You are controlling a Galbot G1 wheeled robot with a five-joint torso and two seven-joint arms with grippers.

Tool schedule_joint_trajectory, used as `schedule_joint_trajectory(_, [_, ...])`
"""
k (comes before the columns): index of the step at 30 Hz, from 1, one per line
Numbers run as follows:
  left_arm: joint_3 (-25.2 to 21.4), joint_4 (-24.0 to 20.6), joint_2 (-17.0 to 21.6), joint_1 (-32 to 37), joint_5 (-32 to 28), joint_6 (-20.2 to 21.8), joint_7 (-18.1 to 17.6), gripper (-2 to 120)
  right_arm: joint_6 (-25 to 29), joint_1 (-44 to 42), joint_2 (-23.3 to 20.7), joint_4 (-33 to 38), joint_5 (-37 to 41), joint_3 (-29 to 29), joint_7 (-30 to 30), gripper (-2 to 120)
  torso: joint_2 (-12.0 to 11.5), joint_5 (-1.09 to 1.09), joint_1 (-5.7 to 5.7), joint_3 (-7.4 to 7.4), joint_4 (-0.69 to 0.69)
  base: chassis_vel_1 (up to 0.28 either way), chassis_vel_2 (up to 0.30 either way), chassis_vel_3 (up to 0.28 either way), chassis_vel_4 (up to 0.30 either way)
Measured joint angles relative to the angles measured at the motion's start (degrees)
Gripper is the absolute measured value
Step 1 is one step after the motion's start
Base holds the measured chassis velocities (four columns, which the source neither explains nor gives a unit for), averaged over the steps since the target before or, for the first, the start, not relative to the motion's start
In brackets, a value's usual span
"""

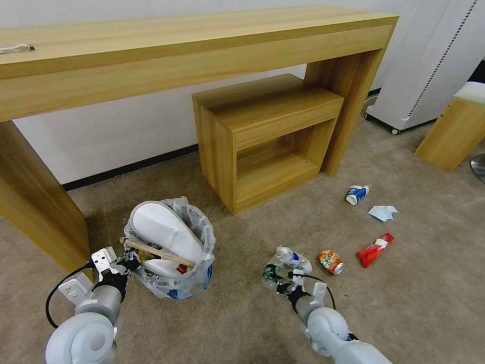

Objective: Pick up the trash bin and place the garbage on the floor into it.

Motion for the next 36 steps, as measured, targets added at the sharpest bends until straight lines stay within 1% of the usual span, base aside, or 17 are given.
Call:
schedule_joint_trajectory(5, [0.9, 0.0, 0.5, 0.1, 0.1, 0.6, 0.1, 1, 2.0, -1.1, -2.6, 3.8, -0.4, 1.5, -1.3, 0, 0.0, 0.0, 0.0, 0.0, 0.0, 0.0, 0.0, 0.0, 0.0])
schedule_joint_trajectory(10, [1.6, -0.3, 1.3, 0.3, -0.2, 1.2, 0.1, 1, 4.1, -1.6, -4.1, 6.3, -0.8, 2.3, -2.4, 0, 0.0, 0.0, 0.0, 0.0, 0.0, 0.0, 0.0, 0.0, 0.0])
schedule_joint_trajectory(13, [1.9, -0.4, 1.6, 0.3, -0.8, 1.7, -0.1, 1, 5.5, -1.8, -5.1, 8.3, -1.1, 2.7, -3.3, 0, 0.0, 0.01, 0.0, 0.0, 0.0, 0.0, 0.0, 0.0, 0.0])
schedule_joint_trajectory(15, [2.4, -0.6, 1.9, 0.3, -1.8, 2.3, -0.5, 1, 7.0, -1.9, -6.3, 10.9, -1.3, 3.0, -4.0, 0, 0.0, 0.0, 0.0, 0.0, 0.0, 0.0, 0.0, 0.0, 0.0])
schedule_joint_trajectory(17, [2.5, -0.7, 1.9, 0.3, -2.0, 2.5, -0.5, 1, 7.2, -1.9, -6.5, 11.5, -1.3, 3.1, -4.2, 0, 0.0, 0.0, 0.0, 0.0, 0.0, 0.0, 0.0, 0.0, 0.0])
schedule_joint_trajectory(20, [2.9, -1.3, 2.2, 0.2, -3.1, 3.3, -0.8, 1, 8.8, -1.6, -8.4, 15.7, -1.2, 3.6, -5.2, 0, 0.0, 0.01, 0.0, 0.0, 0.0, 0.0, 0.0, 0.0, 0.0])
schedule_joint_trajectory(25, [3.3, -1.7, 2.5, 0.3, -3.6, 3.6, -1.0, 1, 10.7, -0.8, -10.0, 18.6, -0.8, 3.9, -7.0, 0, 0.0, 0.01, 0.0, 0.0, 0.0, 0.0, 0.0, 0.0, 0.0])
schedule_joint_trajectory(27, [3.7, -1.7, 2.7, 0.5, -3.6, 3.8, -1.0, 1, 12.5, 0.0, -11.0, 20.3, 0.0, 4.0, -9.4, 0, 0.0, 0.0, 0.0, 0.0, 0.0, 0.0, 0.0, 0.0, 0.0])
schedule_joint_trajectory(28, [3.7, -1.7, 2.7, 0.5, -3.6, 3.8, -1.0, 1, 12.5, 0.0, -11.0, 20.3, 0.0, 4.0, -9.4, 0, 0.0, 0.0, 0.0, 0.0, 0.0, 0.0, 0.0, 0.0, 0.0])
schedule_joint_trajectory(31, [4.3, -1.7, 2.8, 0.6, -3.3, 4.0, -1.0, 1, 15.1, 1.3, -12.6, 22.4, 1.4, 4.1, -15.7, 0, 0.0, 0.0, 0.0, 0.0, 0.0, 0.0, 0.0, 0.0, 0.0])
schedule_joint_trajectory(33, [4.3, -1.7, 2.8, 0.6, -3.3, 4.0, -1.0, 1, 15.3, 1.5, -12.7, 22.6, 1.6, 4.1, -16.3, 0, 0.0, 0.0, 0.0, 0.0, 0.0, 0.0, 0.0, 0.0, 0.0])
schedule_joint_trajectory(36, [4.7, -1.7, 2.7, 0.5, -2.8, 4.1, -1.0, 1, 16.5, 2.8, -13.8, 24.2, 3.1, 3.5, -21.0, 0, 0.0, 0.0, 0.0, 0.0, 0.0, 0.0, 0.0, 0.0, 0.0])
